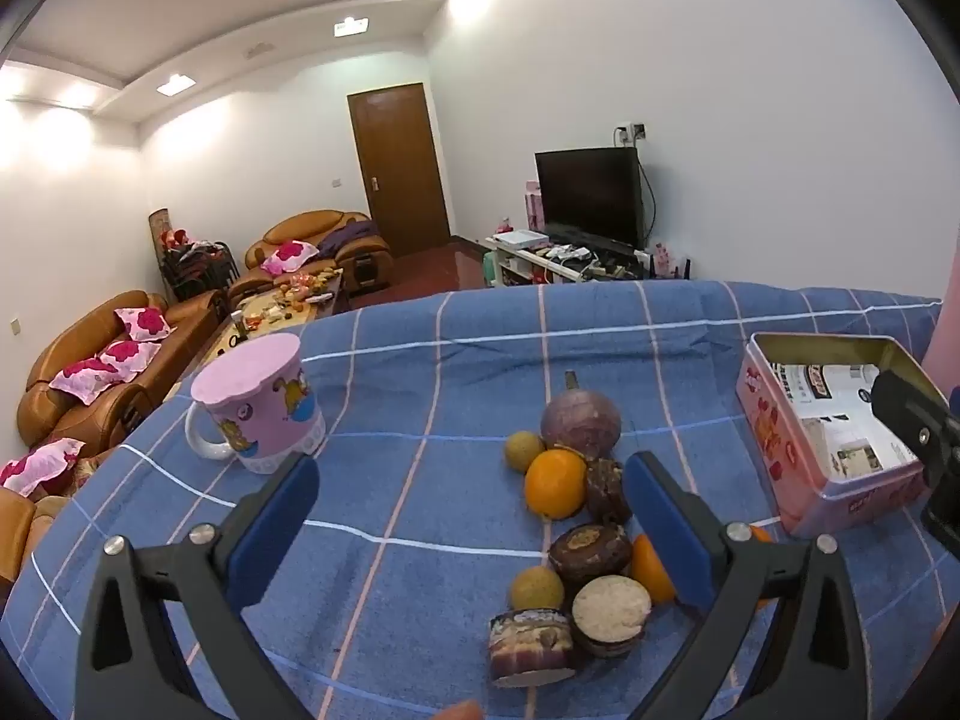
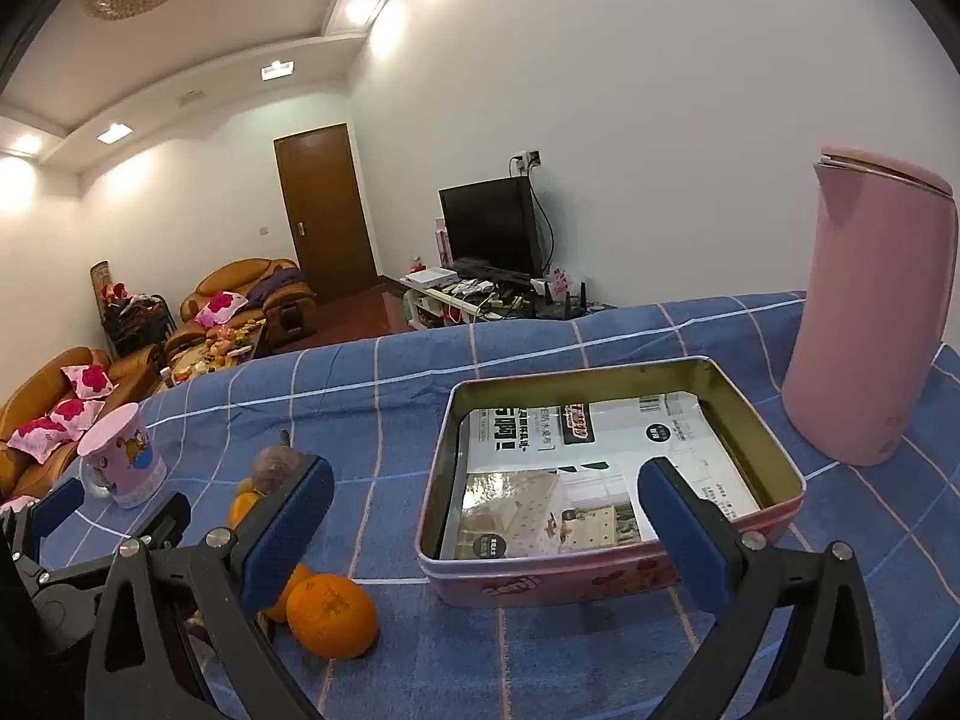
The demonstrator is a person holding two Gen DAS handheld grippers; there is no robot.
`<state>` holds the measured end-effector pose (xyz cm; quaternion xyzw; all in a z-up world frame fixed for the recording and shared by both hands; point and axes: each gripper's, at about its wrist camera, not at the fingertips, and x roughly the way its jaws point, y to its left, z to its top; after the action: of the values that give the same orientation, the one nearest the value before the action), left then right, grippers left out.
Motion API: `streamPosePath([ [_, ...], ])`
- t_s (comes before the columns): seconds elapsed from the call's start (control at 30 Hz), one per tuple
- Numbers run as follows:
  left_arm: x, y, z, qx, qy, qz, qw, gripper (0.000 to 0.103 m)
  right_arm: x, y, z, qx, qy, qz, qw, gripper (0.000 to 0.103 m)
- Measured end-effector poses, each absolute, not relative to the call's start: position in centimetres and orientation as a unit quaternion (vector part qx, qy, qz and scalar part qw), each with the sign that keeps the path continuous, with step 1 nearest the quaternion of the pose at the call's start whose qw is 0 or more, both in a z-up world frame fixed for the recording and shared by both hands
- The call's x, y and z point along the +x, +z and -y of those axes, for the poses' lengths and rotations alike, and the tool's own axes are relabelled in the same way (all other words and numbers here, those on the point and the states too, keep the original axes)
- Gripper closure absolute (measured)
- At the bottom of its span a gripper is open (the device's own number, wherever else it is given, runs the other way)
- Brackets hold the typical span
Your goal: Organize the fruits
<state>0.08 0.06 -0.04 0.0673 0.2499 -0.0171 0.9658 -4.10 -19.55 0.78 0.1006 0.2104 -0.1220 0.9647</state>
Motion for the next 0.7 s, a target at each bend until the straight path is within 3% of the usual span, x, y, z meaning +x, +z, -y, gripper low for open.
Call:
streamPosePath([
  [0.7, 1.7, -1.4, -1.1, 0.044, -0.018, -0.287, 0.957, 0.0, -3.6, 0.6, 18.8, 0.084, -0.109, -0.207, 0.969, 0.001],
])
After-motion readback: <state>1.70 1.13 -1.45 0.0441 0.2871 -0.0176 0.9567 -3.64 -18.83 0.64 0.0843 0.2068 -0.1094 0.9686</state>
